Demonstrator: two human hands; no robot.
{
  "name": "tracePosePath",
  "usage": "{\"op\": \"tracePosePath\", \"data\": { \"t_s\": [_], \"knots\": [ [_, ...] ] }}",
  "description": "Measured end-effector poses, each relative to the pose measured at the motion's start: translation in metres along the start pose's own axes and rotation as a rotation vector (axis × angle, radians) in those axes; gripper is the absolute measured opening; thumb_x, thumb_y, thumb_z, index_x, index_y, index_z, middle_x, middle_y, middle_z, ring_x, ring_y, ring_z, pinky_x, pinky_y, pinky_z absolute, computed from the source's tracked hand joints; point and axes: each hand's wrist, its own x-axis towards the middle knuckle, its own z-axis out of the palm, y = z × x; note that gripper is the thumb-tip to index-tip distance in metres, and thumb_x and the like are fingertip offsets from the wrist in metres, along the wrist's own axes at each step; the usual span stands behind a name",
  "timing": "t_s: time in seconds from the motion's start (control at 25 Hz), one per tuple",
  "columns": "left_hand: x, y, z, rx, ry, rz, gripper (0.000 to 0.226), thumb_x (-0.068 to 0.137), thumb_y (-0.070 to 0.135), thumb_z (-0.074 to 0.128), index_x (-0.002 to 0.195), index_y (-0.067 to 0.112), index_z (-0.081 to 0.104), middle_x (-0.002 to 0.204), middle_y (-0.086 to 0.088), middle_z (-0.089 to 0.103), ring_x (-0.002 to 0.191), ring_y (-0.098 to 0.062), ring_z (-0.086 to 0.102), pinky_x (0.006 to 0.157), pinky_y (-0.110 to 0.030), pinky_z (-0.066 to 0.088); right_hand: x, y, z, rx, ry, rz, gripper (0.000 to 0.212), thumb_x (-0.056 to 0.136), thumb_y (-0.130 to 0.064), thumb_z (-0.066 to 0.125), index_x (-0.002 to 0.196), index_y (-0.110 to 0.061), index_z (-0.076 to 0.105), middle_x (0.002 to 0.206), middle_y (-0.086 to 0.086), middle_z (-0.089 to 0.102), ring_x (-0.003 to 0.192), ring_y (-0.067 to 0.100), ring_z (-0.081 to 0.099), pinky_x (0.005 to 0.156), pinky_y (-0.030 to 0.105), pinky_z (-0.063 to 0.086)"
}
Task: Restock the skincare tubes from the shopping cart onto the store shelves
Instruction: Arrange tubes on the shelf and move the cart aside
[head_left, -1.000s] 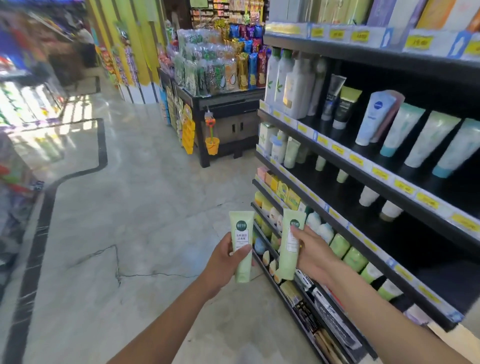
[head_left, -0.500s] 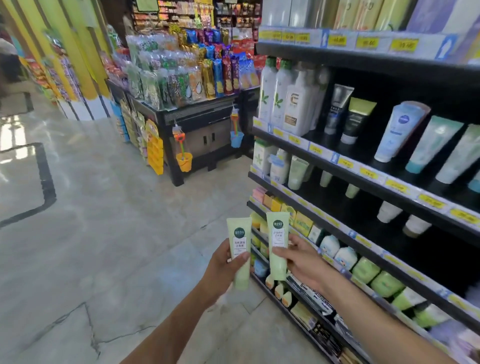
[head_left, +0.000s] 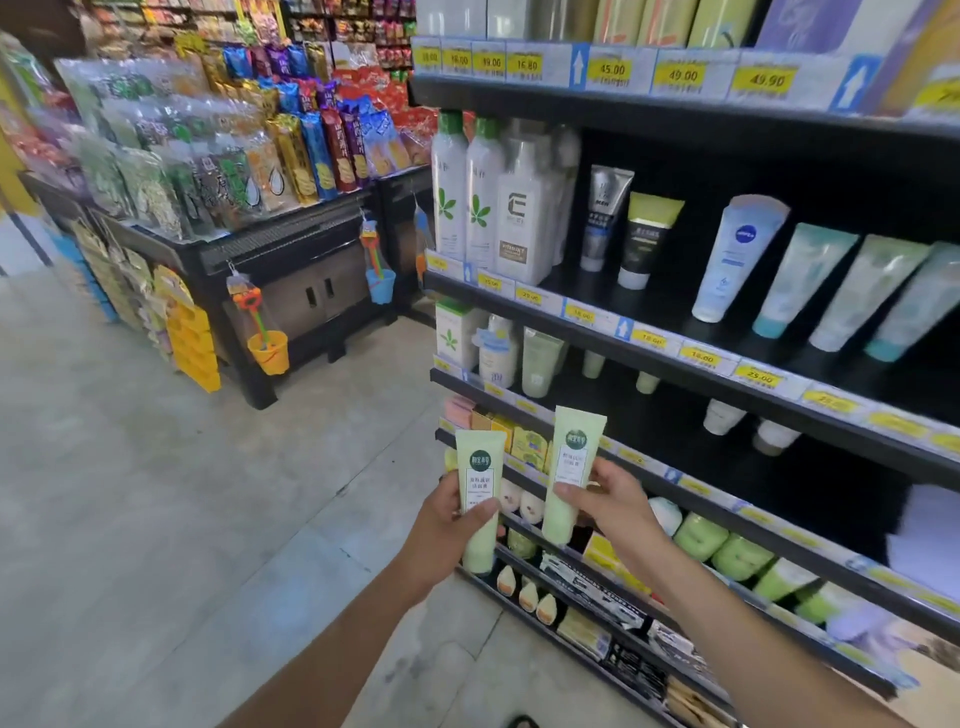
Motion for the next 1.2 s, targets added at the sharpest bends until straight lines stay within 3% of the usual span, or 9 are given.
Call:
{"op": "tracePosePath", "data": {
  "t_s": [0.12, 0.24, 0.48, 0.56, 0.68, 0.8, 0.96, 1.2],
  "knots": [
    [0.041, 0.003, 0.001, 0.031, -0.033, 0.011, 0.024, 0.099, 0.014, 0.067, 0.122, 0.021, 0.062, 0.112, -0.004, 0.076, 0.098, -0.026, 0.075, 0.083, -0.04, 0.062, 0.029, -0.01, -0.005, -0.042, 0.095, -0.092, 0.036, 0.084, -0.01, 0.082, 0.109, -0.032, 0.068, 0.107, -0.014, 0.075, 0.1, 0.001, 0.069, 0.08, 0.024, 0.056],
    [0.077, 0.013, 0.003, 0.036, -0.045, 0.016, 0.027, 0.098, 0.015, 0.069, 0.121, 0.026, 0.062, 0.111, 0.006, 0.077, 0.105, -0.018, 0.074, 0.089, -0.037, 0.06, 0.06, -0.023, -0.008, -0.124, 0.149, -0.219, 0.034, 0.085, -0.007, 0.08, 0.109, -0.027, 0.067, 0.109, -0.011, 0.073, 0.096, -0.002, 0.069, 0.073, 0.015, 0.056],
    [0.132, 0.019, 0.011, 0.033, -0.043, 0.053, 0.031, 0.097, 0.014, 0.07, 0.124, 0.027, 0.062, 0.112, 0.015, 0.076, 0.106, -0.009, 0.072, 0.085, -0.025, 0.058, 0.122, -0.022, -0.022, -0.424, 0.2, -0.406, 0.031, 0.093, -0.021, 0.072, 0.12, -0.035, 0.064, 0.117, -0.019, 0.063, 0.109, 0.001, 0.061, 0.09, 0.022, 0.053],
    [0.142, 0.018, 0.013, 0.034, -0.041, 0.05, 0.032, 0.097, 0.014, 0.069, 0.127, 0.024, 0.061, 0.113, 0.015, 0.076, 0.106, -0.007, 0.071, 0.083, -0.022, 0.057, 0.139, -0.018, -0.026, -0.444, 0.214, -0.375, 0.031, 0.094, -0.019, 0.071, 0.12, -0.033, 0.064, 0.117, -0.015, 0.061, 0.109, 0.003, 0.061, 0.093, 0.027, 0.056],
    [0.156, 0.014, 0.013, 0.048, -0.051, 0.047, 0.033, 0.098, 0.019, 0.07, 0.128, 0.025, 0.06, 0.117, 0.008, 0.075, 0.108, -0.013, 0.072, 0.089, -0.03, 0.059, 0.162, -0.009, -0.027, -0.46, 0.255, -0.259, 0.033, 0.09, -0.019, 0.075, 0.12, -0.025, 0.062, 0.119, -0.006, 0.063, 0.108, 0.008, 0.064, 0.096, 0.036, 0.056],
    [0.169, 0.01, 0.011, 0.069, -0.063, 0.041, 0.031, 0.097, 0.021, 0.07, 0.126, 0.026, 0.06, 0.12, 0.007, 0.074, 0.11, -0.014, 0.071, 0.092, -0.033, 0.059, 0.178, -0.003, -0.028, -0.442, 0.283, -0.146, 0.035, 0.089, -0.022, 0.077, 0.12, -0.018, 0.061, 0.122, 0.0, 0.068, 0.114, 0.016, 0.064, 0.1, 0.035, 0.051],
    [0.186, 0.005, 0.008, 0.076, -0.078, 0.037, 0.031, 0.097, 0.021, 0.071, 0.127, 0.025, 0.06, 0.119, 0.006, 0.075, 0.11, -0.015, 0.071, 0.093, -0.034, 0.059, 0.188, -0.001, -0.028, -0.431, 0.283, -0.096, 0.036, 0.088, -0.025, 0.078, 0.118, -0.019, 0.061, 0.12, -0.002, 0.068, 0.113, 0.014, 0.063, 0.097, 0.034, 0.05],
    [0.202, -0.002, 0.007, 0.094, -0.095, 0.052, 0.031, 0.096, 0.025, 0.072, 0.125, 0.024, 0.061, 0.118, 0.001, 0.074, 0.108, -0.02, 0.072, 0.09, -0.04, 0.061, 0.201, 0.003, -0.041, -0.578, 0.158, 0.056, 0.057, 0.077, -0.03, 0.086, 0.125, -0.022, 0.059, 0.118, -0.006, 0.067, 0.111, 0.017, 0.065, 0.095, 0.038, 0.053]
  ]
}}
